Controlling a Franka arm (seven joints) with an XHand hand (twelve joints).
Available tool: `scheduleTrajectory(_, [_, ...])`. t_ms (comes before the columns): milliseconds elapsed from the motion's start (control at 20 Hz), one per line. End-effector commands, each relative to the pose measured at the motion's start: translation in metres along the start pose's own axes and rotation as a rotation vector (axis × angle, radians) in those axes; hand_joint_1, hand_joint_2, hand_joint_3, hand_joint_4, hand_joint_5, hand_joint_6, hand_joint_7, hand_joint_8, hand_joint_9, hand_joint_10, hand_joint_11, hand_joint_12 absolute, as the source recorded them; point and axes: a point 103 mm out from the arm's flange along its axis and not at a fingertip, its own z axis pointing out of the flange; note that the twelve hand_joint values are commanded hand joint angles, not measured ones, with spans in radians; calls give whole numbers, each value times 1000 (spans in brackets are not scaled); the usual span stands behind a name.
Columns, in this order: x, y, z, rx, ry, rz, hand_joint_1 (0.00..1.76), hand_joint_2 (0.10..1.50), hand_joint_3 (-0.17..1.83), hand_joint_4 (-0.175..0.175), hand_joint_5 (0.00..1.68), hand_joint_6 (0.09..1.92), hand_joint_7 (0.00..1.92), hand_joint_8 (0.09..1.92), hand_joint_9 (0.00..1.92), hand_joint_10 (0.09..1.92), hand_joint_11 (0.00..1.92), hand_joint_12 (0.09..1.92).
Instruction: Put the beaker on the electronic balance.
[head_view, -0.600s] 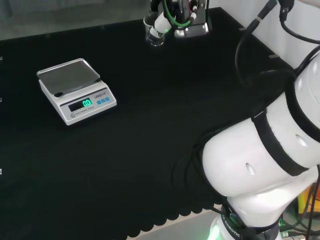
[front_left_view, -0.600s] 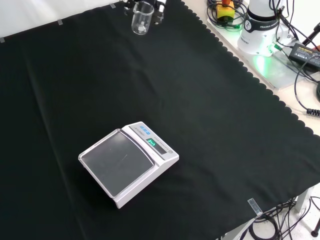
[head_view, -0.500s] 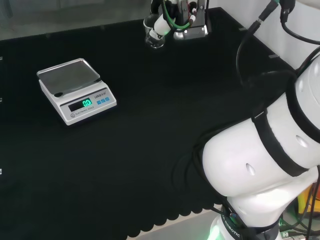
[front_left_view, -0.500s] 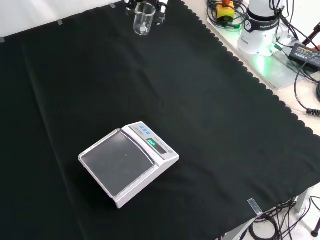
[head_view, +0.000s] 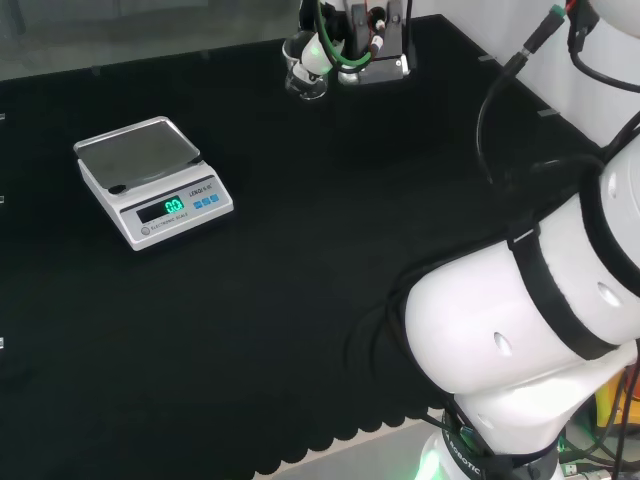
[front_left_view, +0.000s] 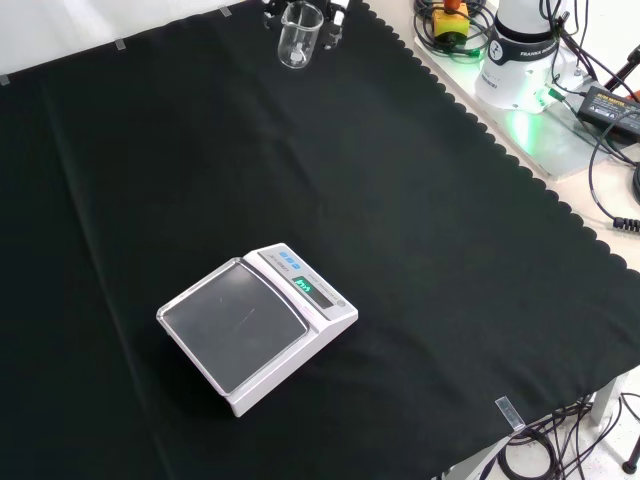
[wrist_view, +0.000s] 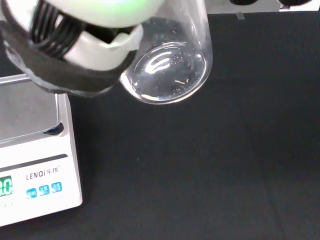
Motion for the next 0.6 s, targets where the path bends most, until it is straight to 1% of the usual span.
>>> scheduleTrajectory(50, [29, 26, -4, 0, -15, -42, 1133, 563, 836, 175, 1285, 743, 1743, 216, 1634, 279, 936, 1154])
scheduleTrajectory(250, [56, 55, 9, 12, 43, -100, 1133, 562, 838, 175, 1286, 743, 1745, 215, 1635, 277, 937, 1154])
scheduleTrajectory(400, [78, 82, 23, 26, 70, -125, 1134, 561, 840, 175, 1286, 743, 1745, 213, 1637, 276, 937, 1153])
scheduleTrajectory(450, [83, 90, 26, 22, 87, -133, 1134, 561, 840, 175, 1286, 743, 1746, 213, 1637, 276, 937, 1153])
scheduleTrajectory(600, [99, 113, 35, 15, 147, -178, 1134, 560, 841, 175, 1286, 743, 1747, 212, 1638, 275, 937, 1153])
